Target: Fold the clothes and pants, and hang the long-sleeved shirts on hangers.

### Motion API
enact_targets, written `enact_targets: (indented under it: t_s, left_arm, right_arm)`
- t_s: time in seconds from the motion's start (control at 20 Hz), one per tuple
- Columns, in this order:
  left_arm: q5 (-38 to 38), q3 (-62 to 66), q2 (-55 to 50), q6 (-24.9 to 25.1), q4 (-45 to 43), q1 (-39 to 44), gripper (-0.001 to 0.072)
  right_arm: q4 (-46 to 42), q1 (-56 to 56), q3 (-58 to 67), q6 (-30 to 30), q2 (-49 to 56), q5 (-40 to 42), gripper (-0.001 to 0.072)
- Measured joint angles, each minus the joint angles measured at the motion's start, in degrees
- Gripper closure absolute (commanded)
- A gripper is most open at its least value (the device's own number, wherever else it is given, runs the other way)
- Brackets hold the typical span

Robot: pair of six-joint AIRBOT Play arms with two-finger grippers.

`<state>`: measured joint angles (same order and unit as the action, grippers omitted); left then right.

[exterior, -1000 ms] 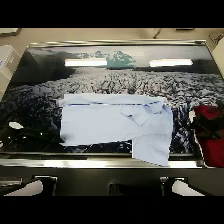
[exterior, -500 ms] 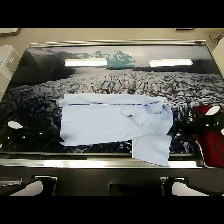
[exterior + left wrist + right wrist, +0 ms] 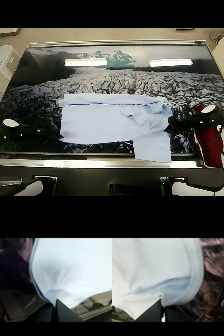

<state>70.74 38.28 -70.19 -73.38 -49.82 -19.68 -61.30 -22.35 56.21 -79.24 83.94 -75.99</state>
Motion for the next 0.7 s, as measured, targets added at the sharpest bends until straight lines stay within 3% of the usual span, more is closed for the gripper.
enact_targets:
  t_s: [0.15, 0.3, 0.5, 0.7]
  left_arm:
    - [0.52, 11.39, 3.50, 0.00, 0.57, 0.00, 0.0688]
    - [-0.48, 31.34, 8.04, -0.37, 1.07, 0.04, 0.0687]
    - [-7.26, 59.98, 13.29, -0.76, 0.46, 0.07, 0.0687]
    - [-9.88, 74.49, 20.15, -1.09, -1.55, 0.00, 0.0688]
  right_arm:
    - [1.03, 0.02, 11.37, 0.39, -3.23, -3.26, 0.0677]
    - [2.27, 0.07, 28.44, 1.90, -8.46, -3.87, 0.0677]
    - [0.42, 0.07, 52.35, 5.16, -18.36, 2.27, 0.0677]
    - [-6.82, 0.00, 61.66, 3.96, -30.47, 6.86, 0.0677]
